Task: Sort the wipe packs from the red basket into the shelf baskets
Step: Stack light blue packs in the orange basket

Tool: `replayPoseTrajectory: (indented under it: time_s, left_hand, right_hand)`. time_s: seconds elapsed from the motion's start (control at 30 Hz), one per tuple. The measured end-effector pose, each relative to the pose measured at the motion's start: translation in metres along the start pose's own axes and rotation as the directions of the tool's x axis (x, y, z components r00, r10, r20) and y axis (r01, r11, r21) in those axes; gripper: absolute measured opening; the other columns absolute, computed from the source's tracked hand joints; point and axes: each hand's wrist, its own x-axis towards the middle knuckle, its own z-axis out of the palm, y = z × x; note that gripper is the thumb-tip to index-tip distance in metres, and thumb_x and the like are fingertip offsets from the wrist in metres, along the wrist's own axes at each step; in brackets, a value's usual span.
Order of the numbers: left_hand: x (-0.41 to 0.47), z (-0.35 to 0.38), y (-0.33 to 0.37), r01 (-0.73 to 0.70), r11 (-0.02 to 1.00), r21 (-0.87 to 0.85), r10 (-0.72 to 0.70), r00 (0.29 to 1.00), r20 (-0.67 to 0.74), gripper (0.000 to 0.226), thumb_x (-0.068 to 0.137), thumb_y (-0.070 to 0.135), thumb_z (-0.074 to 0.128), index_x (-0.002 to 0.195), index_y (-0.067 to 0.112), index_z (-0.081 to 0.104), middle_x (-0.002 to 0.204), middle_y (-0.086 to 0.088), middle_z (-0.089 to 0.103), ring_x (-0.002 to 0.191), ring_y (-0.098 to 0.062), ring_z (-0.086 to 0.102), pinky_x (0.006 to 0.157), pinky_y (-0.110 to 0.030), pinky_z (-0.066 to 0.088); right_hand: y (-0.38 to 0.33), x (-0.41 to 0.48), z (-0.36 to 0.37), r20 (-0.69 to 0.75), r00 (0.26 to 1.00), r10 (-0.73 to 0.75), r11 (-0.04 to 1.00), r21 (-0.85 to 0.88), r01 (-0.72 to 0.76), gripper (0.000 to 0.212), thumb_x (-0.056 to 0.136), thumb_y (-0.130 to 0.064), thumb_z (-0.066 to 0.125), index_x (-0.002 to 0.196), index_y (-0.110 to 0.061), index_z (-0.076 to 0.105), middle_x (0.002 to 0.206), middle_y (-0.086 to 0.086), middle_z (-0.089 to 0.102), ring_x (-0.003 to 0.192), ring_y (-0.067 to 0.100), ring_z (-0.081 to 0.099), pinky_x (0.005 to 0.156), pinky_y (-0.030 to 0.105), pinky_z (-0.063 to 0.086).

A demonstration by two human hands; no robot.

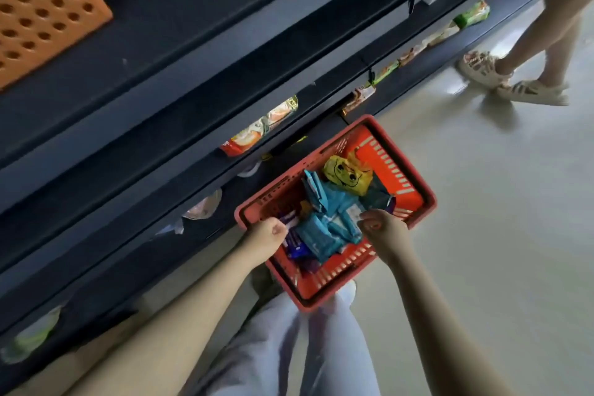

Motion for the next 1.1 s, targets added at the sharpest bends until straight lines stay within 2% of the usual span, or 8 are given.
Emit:
replayPoseTrajectory:
  time_s: [0.27, 0.33, 0.47, 0.6, 0.7, 0.83, 0.93, 1.1]
  left_hand:
    - [0.114, 0.044, 0.008, 0.141, 0.982, -0.126, -0.143, 0.99, -0.006, 0.041, 0.098, 0.022, 0.052, 0.132, 0.002, 0.045, 0.133, -0.016, 0.053, 0.121, -0.025, 0.052, 0.091, -0.021, 0.037]
    - [0.133, 0.053, 0.013, 0.162, 0.971, -0.175, -0.167, 0.986, -0.015, 0.048, 0.097, 0.027, 0.053, 0.137, 0.004, 0.039, 0.139, -0.015, 0.047, 0.127, -0.024, 0.047, 0.093, -0.02, 0.033]
    - [0.166, 0.066, 0.019, 0.184, 0.951, -0.25, -0.203, 0.978, -0.051, 0.061, 0.093, 0.043, 0.055, 0.14, 0.01, 0.034, 0.138, -0.009, 0.047, 0.125, -0.024, 0.047, 0.104, -0.035, 0.038]
    - [0.187, 0.078, 0.024, 0.246, 0.919, -0.307, -0.278, 0.958, -0.065, 0.067, 0.086, 0.057, 0.056, 0.133, 0.011, 0.043, 0.129, -0.009, 0.055, 0.119, -0.028, 0.054, 0.102, -0.045, 0.043]
    - [0.192, 0.085, 0.024, 0.289, 0.901, -0.324, -0.327, 0.943, -0.069, 0.077, 0.079, 0.066, 0.052, 0.135, 0.014, 0.043, 0.131, -0.01, 0.055, 0.119, -0.029, 0.054, 0.103, -0.047, 0.043]
    - [0.189, 0.088, 0.026, 0.235, 0.914, -0.331, -0.297, 0.943, -0.151, 0.034, 0.098, 0.037, 0.047, 0.114, 0.009, 0.056, 0.112, -0.013, 0.063, 0.105, -0.03, 0.06, 0.095, -0.045, 0.047]
    - [0.183, 0.088, 0.016, 0.212, 0.899, -0.384, -0.298, 0.937, -0.181, 0.031, 0.092, 0.04, 0.047, 0.101, 0.014, 0.06, 0.106, -0.011, 0.066, 0.1, -0.029, 0.062, 0.093, -0.049, 0.049]
    - [0.149, 0.079, 0.006, 0.158, 0.839, -0.521, -0.292, 0.938, -0.187, 0.036, 0.077, 0.052, 0.048, 0.082, 0.017, 0.057, 0.099, -0.017, 0.066, 0.1, -0.04, 0.062, 0.088, -0.058, 0.051]
  right_hand:
    - [0.045, 0.125, 0.039, -0.031, 0.998, 0.063, 0.997, 0.04, -0.061, 0.024, 0.092, -0.018, 0.06, 0.112, -0.008, 0.066, 0.115, 0.006, 0.069, 0.094, 0.015, 0.061, 0.078, 0.021, 0.04]
    - [0.054, 0.151, 0.047, -0.044, 0.997, 0.068, 0.997, 0.026, -0.066, 0.035, 0.09, -0.021, 0.061, 0.122, -0.008, 0.061, 0.123, 0.008, 0.064, 0.107, 0.022, 0.061, 0.082, 0.023, 0.041]
    - [0.068, 0.19, 0.058, -0.054, 0.988, 0.143, 0.986, 0.092, -0.138, 0.062, 0.081, -0.038, 0.063, 0.136, -0.017, 0.044, 0.129, 0.011, 0.059, 0.11, 0.03, 0.06, 0.084, 0.036, 0.051]
    - [0.074, 0.217, 0.062, -0.073, 0.983, 0.167, 0.978, 0.141, -0.155, 0.065, 0.083, -0.04, 0.068, 0.138, -0.02, 0.04, 0.131, 0.009, 0.055, 0.114, 0.03, 0.056, 0.09, 0.042, 0.051]
    - [0.077, 0.225, 0.061, -0.083, 0.98, 0.181, 0.97, 0.18, -0.163, 0.058, 0.082, -0.034, 0.072, 0.13, -0.022, 0.043, 0.118, 0.004, 0.059, 0.1, 0.027, 0.059, 0.078, 0.039, 0.052]
    - [0.075, 0.222, 0.059, -0.06, 0.981, 0.183, 0.969, 0.181, -0.17, 0.054, 0.082, -0.031, 0.074, 0.125, -0.02, 0.043, 0.103, -0.002, 0.055, 0.086, 0.019, 0.054, 0.067, 0.034, 0.046]
    - [0.07, 0.213, 0.056, -0.017, 0.997, 0.081, 0.99, 0.116, -0.079, 0.034, 0.087, -0.034, 0.068, 0.112, -0.013, 0.057, 0.086, -0.004, 0.057, 0.073, 0.015, 0.052, 0.057, 0.031, 0.041]
    - [0.049, 0.171, 0.024, 0.029, 0.994, 0.109, 0.884, 0.455, -0.11, 0.025, 0.089, -0.039, 0.064, 0.099, -0.016, 0.062, 0.103, 0.003, 0.068, 0.097, 0.022, 0.065, 0.088, 0.046, 0.054]
